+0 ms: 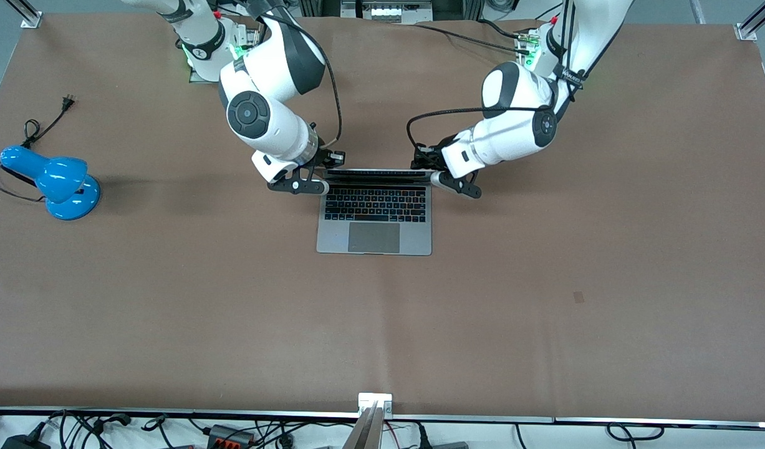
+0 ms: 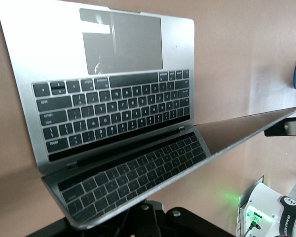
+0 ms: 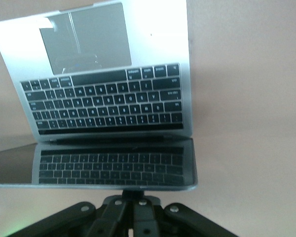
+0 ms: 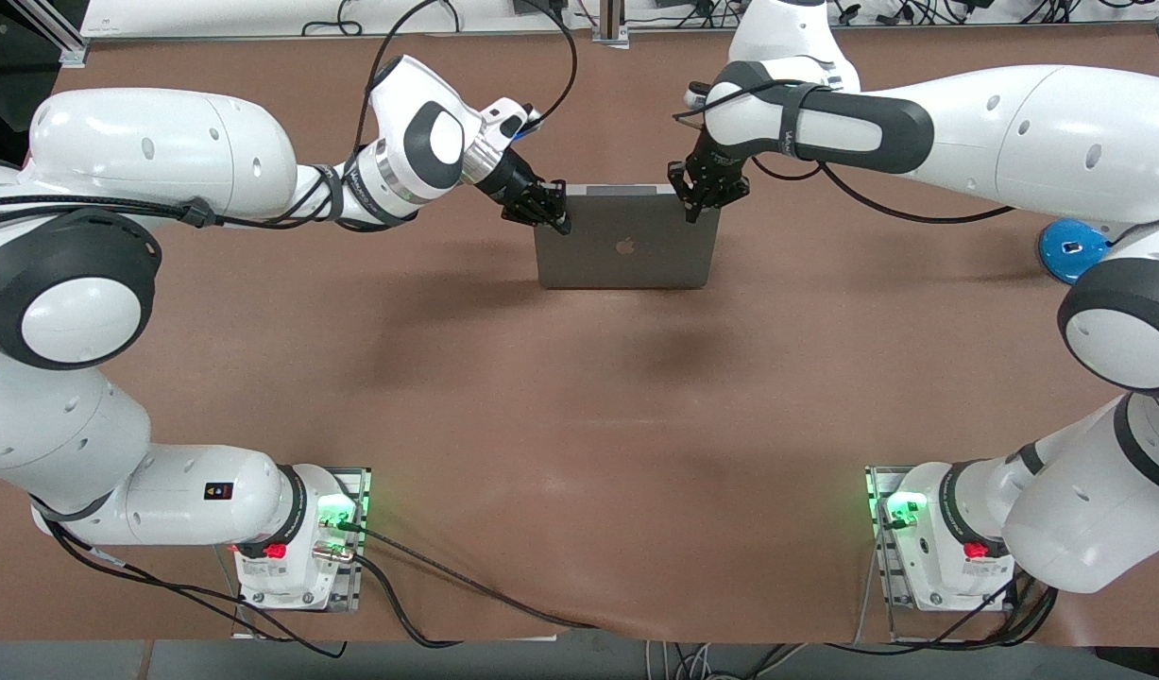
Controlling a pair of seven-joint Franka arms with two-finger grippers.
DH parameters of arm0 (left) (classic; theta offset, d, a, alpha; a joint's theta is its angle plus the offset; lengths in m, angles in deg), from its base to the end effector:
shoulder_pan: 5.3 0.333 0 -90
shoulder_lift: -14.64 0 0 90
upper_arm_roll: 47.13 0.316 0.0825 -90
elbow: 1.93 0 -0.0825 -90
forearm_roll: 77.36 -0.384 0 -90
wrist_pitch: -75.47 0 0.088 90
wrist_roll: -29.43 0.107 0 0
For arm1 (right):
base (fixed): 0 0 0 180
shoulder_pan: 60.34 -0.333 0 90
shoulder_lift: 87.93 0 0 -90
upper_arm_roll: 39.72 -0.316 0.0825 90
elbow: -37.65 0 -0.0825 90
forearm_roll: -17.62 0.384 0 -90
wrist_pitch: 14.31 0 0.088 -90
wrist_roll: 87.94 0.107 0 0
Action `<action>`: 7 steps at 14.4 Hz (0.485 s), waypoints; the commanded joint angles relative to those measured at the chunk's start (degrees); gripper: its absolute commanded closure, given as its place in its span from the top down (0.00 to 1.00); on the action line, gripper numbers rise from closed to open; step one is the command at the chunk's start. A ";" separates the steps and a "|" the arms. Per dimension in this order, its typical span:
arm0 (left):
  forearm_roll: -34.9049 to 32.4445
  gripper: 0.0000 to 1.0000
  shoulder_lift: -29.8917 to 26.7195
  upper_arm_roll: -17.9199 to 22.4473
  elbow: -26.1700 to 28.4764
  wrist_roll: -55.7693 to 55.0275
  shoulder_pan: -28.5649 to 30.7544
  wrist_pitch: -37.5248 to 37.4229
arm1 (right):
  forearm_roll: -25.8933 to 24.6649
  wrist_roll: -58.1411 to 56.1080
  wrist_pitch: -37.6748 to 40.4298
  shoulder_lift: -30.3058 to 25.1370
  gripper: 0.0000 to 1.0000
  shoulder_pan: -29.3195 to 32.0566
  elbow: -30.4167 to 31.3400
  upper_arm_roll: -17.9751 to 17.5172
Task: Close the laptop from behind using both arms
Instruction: 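Lower the right gripper and the left gripper onto the screen's back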
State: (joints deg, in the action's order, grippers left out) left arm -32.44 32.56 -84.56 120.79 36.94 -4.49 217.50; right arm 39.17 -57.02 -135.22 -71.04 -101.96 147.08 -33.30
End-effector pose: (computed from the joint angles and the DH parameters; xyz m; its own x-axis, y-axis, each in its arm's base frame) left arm 0.4678 -0.3367 0.2937 0.9850 -0.1454 -0.0934 -0.0563 -0.7810 0.6220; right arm 0.4855 0.3672 0.3387 0.9659 -0.1071 -0.2356 -0.1492 -0.9743 -0.1689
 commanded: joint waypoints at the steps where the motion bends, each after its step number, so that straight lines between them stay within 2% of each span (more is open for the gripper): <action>1: 0.78 0.01 3.52 -0.19 -2.74 5.04 1.74 0.44 | 0.42 0.37 -3.01 2.61 0.00 0.31 -1.24 -0.18; 7: 0.69 0.01 10.20 1.21 -8.88 10.33 3.15 0.44 | -0.28 0.37 -5.04 4.46 0.00 0.31 -3.78 1.31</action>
State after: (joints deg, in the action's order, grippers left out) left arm -32.44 39.17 -83.99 115.65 44.54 -1.32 217.56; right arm 39.12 -57.02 -140.25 -67.89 -101.80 145.84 -32.29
